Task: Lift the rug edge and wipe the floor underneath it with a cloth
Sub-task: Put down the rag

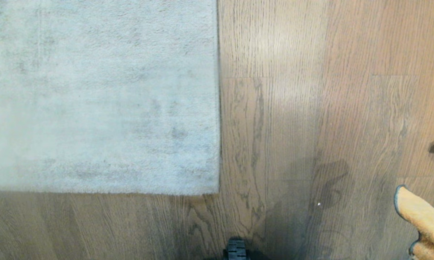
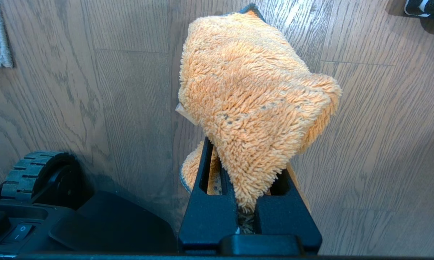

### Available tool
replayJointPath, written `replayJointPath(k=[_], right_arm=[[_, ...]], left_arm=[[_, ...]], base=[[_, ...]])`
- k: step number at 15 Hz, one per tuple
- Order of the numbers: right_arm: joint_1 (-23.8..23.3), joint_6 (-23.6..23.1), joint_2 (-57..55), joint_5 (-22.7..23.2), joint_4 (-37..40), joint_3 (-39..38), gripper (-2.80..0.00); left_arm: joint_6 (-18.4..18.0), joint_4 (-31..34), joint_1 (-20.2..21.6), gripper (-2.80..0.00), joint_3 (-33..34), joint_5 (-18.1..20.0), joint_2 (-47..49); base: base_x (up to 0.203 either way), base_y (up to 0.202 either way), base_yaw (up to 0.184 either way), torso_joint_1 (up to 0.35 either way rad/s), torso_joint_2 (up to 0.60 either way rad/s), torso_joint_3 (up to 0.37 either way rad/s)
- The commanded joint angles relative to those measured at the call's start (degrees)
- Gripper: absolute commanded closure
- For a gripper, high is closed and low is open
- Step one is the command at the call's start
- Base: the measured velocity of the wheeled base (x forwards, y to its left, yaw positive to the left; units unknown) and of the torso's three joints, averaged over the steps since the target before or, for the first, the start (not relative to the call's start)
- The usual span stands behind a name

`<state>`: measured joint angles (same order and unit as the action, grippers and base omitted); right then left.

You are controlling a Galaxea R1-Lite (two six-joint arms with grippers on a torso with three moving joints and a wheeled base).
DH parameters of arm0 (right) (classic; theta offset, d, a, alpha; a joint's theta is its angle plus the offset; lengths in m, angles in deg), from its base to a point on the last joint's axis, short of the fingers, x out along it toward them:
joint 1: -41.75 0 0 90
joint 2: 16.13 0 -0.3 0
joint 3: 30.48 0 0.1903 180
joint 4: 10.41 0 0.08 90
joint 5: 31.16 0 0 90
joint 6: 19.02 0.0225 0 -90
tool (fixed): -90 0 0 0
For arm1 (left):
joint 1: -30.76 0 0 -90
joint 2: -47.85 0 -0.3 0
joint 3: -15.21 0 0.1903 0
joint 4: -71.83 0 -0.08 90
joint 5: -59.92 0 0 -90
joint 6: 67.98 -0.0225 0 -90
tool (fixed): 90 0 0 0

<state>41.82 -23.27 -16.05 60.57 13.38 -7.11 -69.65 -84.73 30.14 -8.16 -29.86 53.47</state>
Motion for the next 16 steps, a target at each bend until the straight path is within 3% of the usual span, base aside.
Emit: replayJointPath(k=[1, 16], right_arm=[[0.01, -0.06, -0.07, 0.04, 0.02, 0.0, 0.0], [0.01, -0.06, -0.07, 0.04, 0.02, 0.0, 0.0]], left_arm=[[2.98, 0.1, 0.27, 0.0, 0.0, -0.4, -5.62], [2.28, 0.01, 0.27, 0.0, 0.0, -0.22, -5.62]], base=[[0.0, 0.0, 0.0, 0.0, 0.0, 0.0], [0.0, 0.0, 0.0, 0.0, 0.0, 0.0]])
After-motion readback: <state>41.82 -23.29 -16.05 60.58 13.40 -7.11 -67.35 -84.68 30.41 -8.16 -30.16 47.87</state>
